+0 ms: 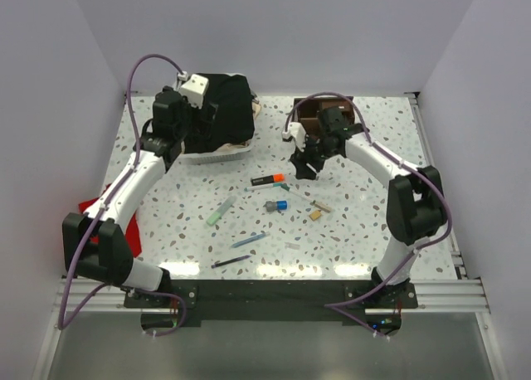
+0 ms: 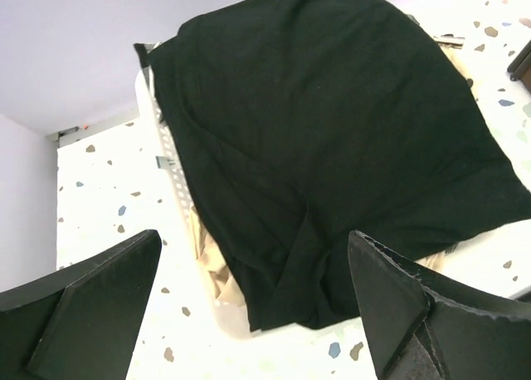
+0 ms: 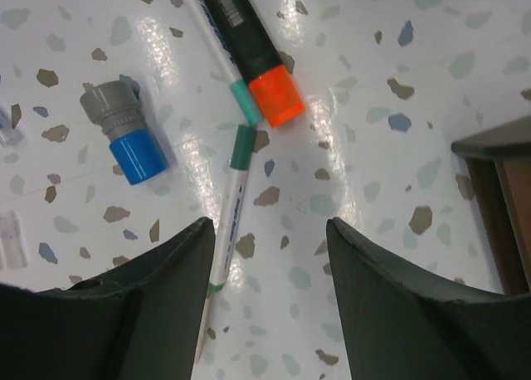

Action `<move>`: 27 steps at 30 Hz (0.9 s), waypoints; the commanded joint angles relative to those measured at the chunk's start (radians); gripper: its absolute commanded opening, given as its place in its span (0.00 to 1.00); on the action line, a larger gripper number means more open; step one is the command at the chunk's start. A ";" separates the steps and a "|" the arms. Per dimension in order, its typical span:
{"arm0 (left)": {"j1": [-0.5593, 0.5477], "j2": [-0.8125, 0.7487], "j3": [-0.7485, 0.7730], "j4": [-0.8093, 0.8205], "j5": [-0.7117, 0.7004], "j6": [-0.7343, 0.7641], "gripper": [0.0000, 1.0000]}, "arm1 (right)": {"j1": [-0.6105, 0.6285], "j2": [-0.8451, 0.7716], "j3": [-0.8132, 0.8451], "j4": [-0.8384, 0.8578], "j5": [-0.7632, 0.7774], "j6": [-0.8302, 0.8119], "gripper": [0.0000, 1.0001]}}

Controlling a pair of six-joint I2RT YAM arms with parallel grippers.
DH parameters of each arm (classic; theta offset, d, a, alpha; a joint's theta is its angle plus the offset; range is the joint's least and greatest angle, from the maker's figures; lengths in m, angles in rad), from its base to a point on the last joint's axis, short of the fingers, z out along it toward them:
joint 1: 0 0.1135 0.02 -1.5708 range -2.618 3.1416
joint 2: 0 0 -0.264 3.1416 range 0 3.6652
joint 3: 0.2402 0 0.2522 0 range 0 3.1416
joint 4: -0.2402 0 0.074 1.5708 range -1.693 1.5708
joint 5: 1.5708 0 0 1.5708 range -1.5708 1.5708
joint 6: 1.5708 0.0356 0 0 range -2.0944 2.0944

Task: Sort the stationery into containers
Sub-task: Pick up the pen from the center of the board.

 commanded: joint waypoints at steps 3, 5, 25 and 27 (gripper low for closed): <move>-0.001 -0.090 -0.038 0.013 -0.076 0.026 1.00 | 0.070 0.109 0.097 0.077 -0.050 -0.104 0.59; -0.001 -0.100 -0.037 0.016 -0.093 0.042 1.00 | 0.084 0.156 0.134 0.079 -0.043 -0.098 0.58; 0.000 -0.128 -0.072 -0.019 -0.067 0.083 1.00 | 0.113 0.374 0.382 -0.183 -0.050 -0.290 0.58; -0.004 -0.131 -0.063 -0.060 0.161 0.130 0.98 | 0.115 0.368 0.378 -0.191 -0.049 -0.289 0.57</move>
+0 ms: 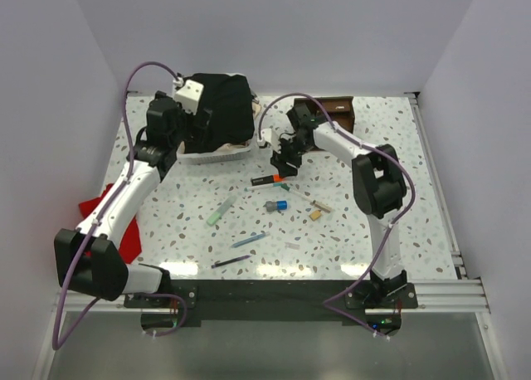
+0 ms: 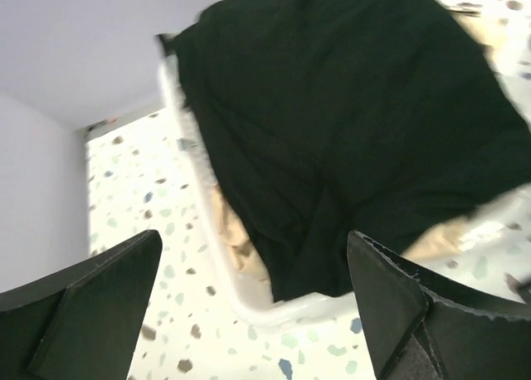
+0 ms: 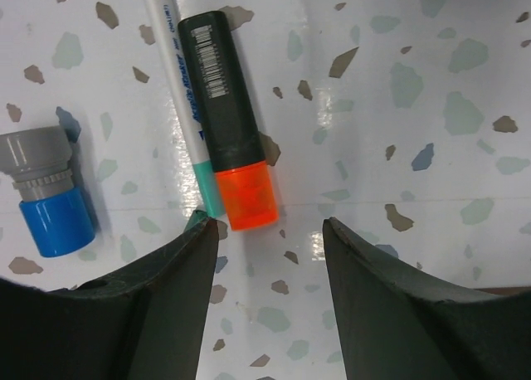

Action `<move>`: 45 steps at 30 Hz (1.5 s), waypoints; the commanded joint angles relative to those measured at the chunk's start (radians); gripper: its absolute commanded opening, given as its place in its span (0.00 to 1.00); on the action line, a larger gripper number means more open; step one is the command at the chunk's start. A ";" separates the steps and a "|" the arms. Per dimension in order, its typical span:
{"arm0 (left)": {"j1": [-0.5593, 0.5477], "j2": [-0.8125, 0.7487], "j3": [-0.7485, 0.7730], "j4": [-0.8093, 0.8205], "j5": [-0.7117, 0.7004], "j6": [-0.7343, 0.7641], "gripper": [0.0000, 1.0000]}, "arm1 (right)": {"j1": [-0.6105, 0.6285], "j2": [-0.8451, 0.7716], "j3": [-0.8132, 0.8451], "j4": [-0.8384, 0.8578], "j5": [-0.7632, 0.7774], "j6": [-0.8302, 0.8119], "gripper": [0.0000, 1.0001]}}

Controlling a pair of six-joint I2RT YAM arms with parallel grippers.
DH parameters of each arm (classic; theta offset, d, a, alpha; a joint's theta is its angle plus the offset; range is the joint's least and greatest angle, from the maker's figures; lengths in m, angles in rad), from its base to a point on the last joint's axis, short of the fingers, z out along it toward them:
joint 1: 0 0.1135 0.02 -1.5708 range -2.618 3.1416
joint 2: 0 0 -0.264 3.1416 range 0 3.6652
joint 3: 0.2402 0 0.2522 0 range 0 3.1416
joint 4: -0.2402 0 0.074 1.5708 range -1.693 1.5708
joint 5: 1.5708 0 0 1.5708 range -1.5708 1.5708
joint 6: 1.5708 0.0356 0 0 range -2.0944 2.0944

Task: Sort the stationery into containers
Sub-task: Pick up the pen from the center of the board.

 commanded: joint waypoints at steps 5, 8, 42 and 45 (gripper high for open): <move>-0.095 0.050 0.115 -0.236 0.486 0.256 0.97 | -0.040 -0.160 -0.079 0.098 -0.028 0.113 0.56; -0.168 0.181 0.268 -0.401 0.515 0.345 0.92 | -0.114 -0.220 -0.113 0.203 -0.041 0.314 0.57; -0.398 0.815 0.672 -0.569 0.488 0.605 0.68 | -0.504 -0.551 -0.325 0.378 -0.009 0.879 0.59; -0.396 0.829 0.678 -0.578 0.489 0.614 0.67 | -0.507 -0.551 -0.326 0.379 -0.011 0.879 0.59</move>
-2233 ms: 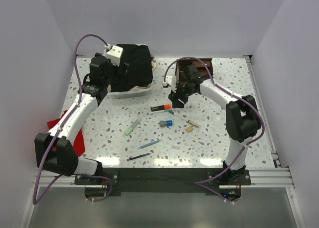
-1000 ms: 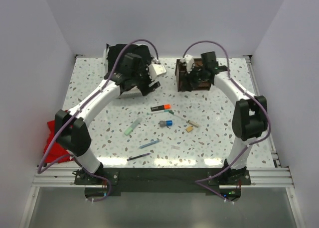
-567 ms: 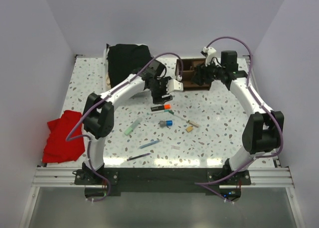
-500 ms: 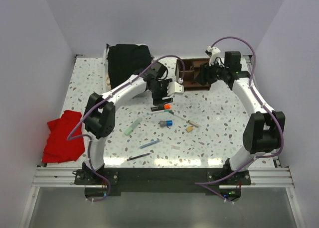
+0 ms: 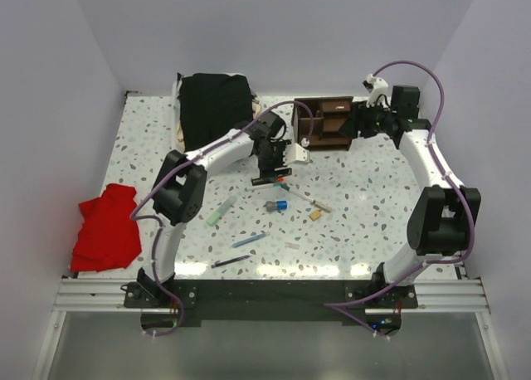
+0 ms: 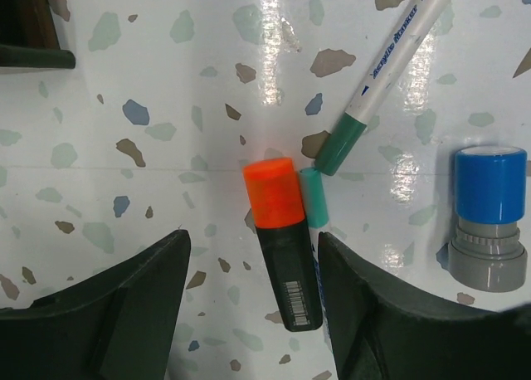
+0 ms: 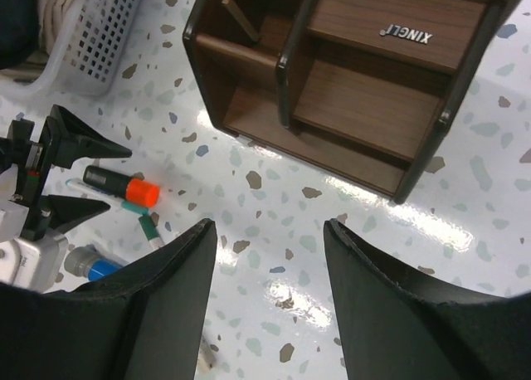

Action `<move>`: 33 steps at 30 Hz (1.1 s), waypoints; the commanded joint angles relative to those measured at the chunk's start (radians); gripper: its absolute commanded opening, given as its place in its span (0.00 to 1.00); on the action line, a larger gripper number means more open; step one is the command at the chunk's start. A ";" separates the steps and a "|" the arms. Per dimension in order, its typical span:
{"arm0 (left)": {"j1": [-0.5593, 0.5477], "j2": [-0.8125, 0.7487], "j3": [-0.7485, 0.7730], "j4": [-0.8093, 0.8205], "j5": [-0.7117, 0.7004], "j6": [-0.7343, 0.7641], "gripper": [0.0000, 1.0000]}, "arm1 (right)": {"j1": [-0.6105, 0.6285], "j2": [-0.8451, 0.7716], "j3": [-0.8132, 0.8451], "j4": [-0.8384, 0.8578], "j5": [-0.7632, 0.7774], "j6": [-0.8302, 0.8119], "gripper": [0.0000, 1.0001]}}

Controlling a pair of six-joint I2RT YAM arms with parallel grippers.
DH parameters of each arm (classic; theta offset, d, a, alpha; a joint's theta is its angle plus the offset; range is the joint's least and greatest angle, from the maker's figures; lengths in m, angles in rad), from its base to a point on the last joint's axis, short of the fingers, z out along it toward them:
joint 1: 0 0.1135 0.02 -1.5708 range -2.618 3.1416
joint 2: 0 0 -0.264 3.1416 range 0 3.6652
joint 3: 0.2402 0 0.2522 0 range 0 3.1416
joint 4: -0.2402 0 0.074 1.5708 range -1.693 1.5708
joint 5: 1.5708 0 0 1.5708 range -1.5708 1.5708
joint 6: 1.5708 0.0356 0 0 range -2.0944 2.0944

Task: Sort the stationery into containers
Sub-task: Pick up the pen from the center of the board.

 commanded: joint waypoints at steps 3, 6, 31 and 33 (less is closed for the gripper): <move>0.006 0.017 0.036 0.031 0.005 0.003 0.66 | -0.011 -0.039 0.007 0.005 0.022 0.021 0.59; 0.012 0.024 0.017 0.057 -0.002 0.013 0.64 | -0.015 -0.041 -0.001 0.009 0.025 0.032 0.59; 0.019 0.014 0.008 0.058 0.037 -0.023 0.60 | -0.016 -0.028 -0.019 0.014 0.016 0.045 0.59; 0.019 0.008 0.010 0.063 0.037 -0.044 0.60 | -0.016 -0.028 -0.024 0.017 0.010 0.045 0.59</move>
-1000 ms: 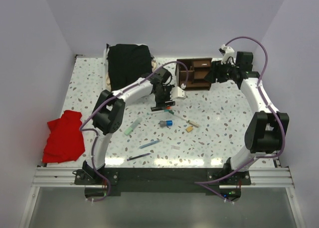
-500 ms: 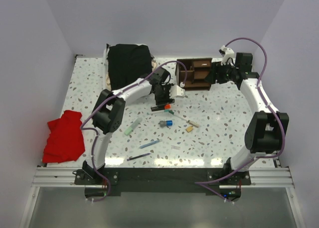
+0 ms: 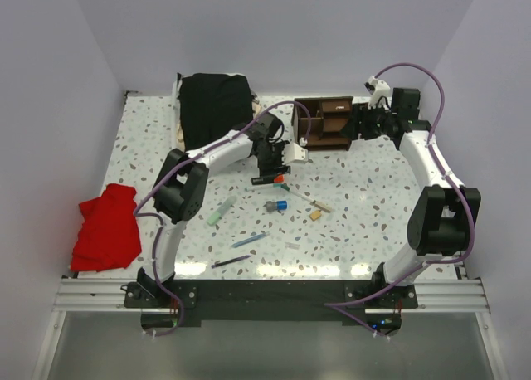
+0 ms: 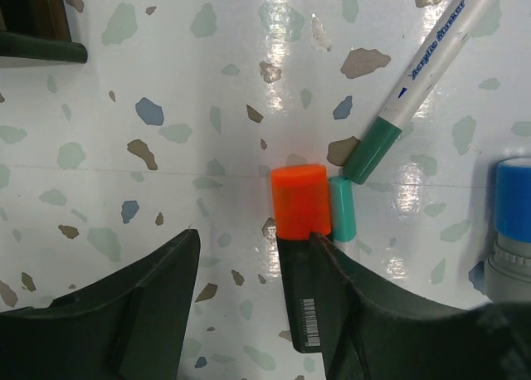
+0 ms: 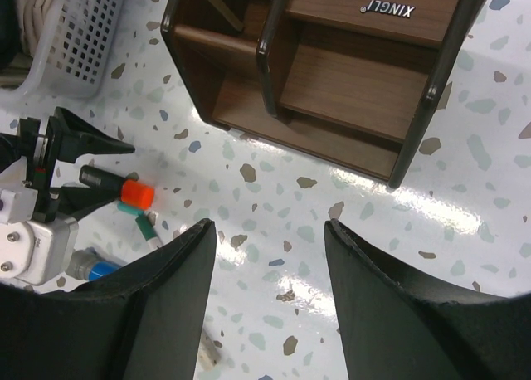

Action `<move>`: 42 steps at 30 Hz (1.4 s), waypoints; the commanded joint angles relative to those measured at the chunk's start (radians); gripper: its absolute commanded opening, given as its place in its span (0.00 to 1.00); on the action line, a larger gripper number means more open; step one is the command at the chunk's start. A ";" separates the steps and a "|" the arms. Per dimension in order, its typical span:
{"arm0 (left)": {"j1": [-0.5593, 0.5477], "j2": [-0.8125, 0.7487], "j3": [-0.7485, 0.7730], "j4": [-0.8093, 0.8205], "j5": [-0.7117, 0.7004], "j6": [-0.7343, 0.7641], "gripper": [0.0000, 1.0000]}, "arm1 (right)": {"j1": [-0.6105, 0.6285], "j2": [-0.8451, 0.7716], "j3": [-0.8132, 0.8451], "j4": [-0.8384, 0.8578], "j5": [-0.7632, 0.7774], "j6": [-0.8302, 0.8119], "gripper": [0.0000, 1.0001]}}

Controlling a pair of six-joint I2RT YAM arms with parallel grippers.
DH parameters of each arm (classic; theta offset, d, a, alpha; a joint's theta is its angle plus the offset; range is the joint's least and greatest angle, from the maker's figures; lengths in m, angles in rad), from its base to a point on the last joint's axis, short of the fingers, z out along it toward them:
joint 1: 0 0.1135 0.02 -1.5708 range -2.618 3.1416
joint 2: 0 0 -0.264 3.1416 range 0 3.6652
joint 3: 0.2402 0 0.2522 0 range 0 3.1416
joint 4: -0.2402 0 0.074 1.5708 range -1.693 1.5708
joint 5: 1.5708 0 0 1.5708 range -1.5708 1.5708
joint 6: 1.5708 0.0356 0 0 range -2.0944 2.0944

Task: Sort the stationery into containers
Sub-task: Pick up the pen from the center of the board.

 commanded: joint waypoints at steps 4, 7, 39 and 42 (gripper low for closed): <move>-0.003 -0.017 0.013 0.000 0.009 -0.050 0.61 | -0.004 -0.024 -0.012 0.022 -0.022 0.017 0.59; -0.010 -0.017 -0.027 0.034 -0.014 -0.047 0.61 | -0.004 -0.022 -0.007 0.023 -0.020 0.017 0.59; -0.025 0.043 -0.047 0.037 0.035 -0.108 0.28 | -0.013 0.012 0.034 -0.044 -0.033 -0.031 0.59; -0.025 0.043 -0.018 0.002 0.040 -0.117 0.09 | -0.011 0.013 0.037 -0.051 -0.031 -0.026 0.59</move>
